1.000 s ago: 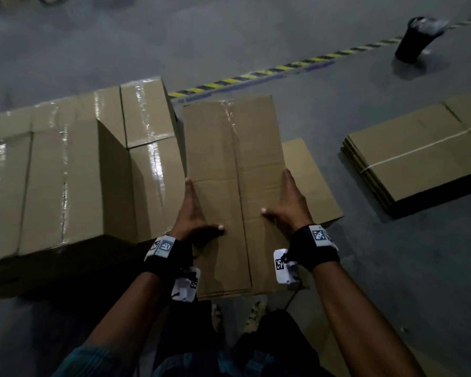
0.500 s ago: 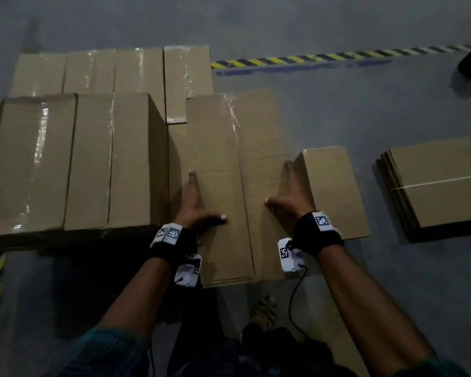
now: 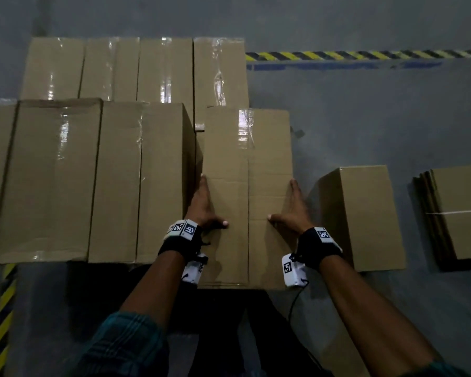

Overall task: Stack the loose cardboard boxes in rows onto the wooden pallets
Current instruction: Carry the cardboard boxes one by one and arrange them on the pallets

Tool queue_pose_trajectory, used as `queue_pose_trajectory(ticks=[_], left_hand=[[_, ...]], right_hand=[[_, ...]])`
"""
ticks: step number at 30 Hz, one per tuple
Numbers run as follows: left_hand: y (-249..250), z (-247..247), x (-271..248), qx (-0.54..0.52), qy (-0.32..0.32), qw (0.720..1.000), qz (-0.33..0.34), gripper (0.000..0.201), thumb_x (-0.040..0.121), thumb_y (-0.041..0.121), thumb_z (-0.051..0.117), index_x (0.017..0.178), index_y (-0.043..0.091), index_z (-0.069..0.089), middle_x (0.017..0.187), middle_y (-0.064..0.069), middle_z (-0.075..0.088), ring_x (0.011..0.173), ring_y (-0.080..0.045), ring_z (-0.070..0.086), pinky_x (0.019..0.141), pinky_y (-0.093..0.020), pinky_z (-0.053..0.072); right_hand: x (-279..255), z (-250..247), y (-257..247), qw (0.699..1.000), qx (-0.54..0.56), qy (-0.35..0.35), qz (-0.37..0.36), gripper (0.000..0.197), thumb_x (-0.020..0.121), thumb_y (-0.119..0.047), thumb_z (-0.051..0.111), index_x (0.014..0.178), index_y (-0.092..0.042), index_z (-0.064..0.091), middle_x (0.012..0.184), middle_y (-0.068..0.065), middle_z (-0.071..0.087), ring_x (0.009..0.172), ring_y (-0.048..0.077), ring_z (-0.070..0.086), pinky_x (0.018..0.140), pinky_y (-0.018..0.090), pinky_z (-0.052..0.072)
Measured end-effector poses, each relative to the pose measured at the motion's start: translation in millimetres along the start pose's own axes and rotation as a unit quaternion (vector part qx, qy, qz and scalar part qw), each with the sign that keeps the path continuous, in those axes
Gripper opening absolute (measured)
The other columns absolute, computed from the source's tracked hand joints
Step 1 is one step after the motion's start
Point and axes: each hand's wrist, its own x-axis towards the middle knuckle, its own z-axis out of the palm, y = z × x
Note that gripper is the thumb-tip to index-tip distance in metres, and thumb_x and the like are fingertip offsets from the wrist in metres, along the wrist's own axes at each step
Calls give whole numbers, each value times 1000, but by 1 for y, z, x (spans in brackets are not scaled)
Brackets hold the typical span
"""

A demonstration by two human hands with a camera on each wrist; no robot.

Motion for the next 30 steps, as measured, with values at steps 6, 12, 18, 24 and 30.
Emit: queue_pose_trajectory(ticks=[6, 12, 18, 24, 30], left_hand=[[-8, 5, 33, 25, 32, 999, -35, 149, 55, 18, 94, 153, 23, -18, 160, -16, 6, 146, -37, 18, 117, -49, 23], [-24, 10, 52, 31, 64, 996, -45, 147, 56, 11, 93, 153, 21, -16, 160, -21, 1, 146, -37, 16, 118, -48, 23], [-31, 5, 44, 52, 89, 994, -34, 138, 60, 12, 91, 155, 21, -8, 161, -16, 3, 147, -35, 13, 118, -46, 23], [-33, 10, 32, 139, 111, 984, -8, 121, 70, 17, 86, 156, 17, 1, 162, -17, 0, 149, -33, 9, 117, -40, 20], [-53, 30, 6, 246, 115, 962, 38, 101, 81, 37, 76, 155, 21, 8, 161, -14, 10, 147, -32, 16, 117, -45, 26]], right_hand=[[57, 20, 5, 999, -17, -41, -15, 127, 65, -8, 87, 156, -34, 2, 164, -3, 10, 147, 24, 19, 119, 43, 24], [89, 38, 14, 998, -18, -32, -53, 129, 64, -12, 89, 156, -33, 1, 163, -8, 10, 147, 18, 19, 120, 40, 21], [88, 47, 17, 997, 7, -45, -56, 128, 66, -10, 88, 155, -38, 1, 163, -8, 12, 146, 21, 22, 116, 39, 23], [88, 50, 22, 997, -19, -49, -48, 129, 65, -21, 90, 152, -47, -2, 163, -2, 15, 144, 29, 26, 117, 51, 27], [64, 46, 43, 993, -72, -75, -58, 120, 73, -32, 84, 153, -41, -5, 162, 4, 17, 144, 31, 27, 116, 54, 26]])
